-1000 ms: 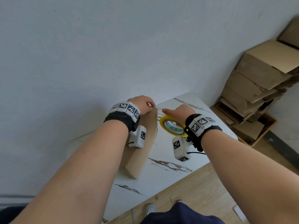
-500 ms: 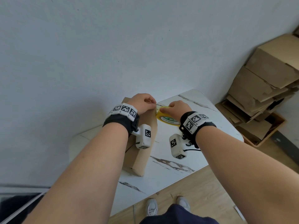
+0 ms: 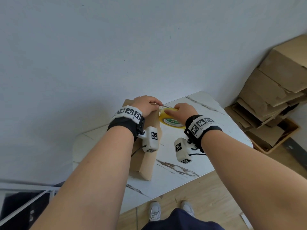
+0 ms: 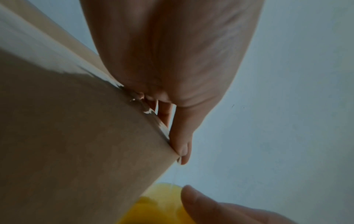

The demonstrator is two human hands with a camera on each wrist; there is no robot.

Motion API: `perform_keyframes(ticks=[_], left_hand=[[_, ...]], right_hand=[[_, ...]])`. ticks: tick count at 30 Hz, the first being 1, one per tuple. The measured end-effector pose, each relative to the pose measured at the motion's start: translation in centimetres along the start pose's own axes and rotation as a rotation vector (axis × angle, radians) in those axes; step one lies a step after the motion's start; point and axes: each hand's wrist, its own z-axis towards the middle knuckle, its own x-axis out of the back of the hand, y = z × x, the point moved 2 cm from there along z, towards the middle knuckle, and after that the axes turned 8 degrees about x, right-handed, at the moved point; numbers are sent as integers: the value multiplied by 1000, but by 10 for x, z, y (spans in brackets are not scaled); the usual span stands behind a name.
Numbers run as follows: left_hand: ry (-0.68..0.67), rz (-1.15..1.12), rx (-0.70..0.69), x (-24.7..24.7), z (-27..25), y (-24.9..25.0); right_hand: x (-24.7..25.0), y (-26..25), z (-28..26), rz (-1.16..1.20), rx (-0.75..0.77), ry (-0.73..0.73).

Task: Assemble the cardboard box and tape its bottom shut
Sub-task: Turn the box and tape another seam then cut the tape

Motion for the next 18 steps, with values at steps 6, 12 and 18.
perform_keyframes(ticks=[6,12,18], left_hand=[[105,-15,108,-8,1,2],[184,-32,193,-16,1,1],[221,-84,210,-19,-2,1]], right_hand=[[10,20,2,188,2,230],[1,51,0,248,-87,270],[-27,91,-8,162,-203,101]])
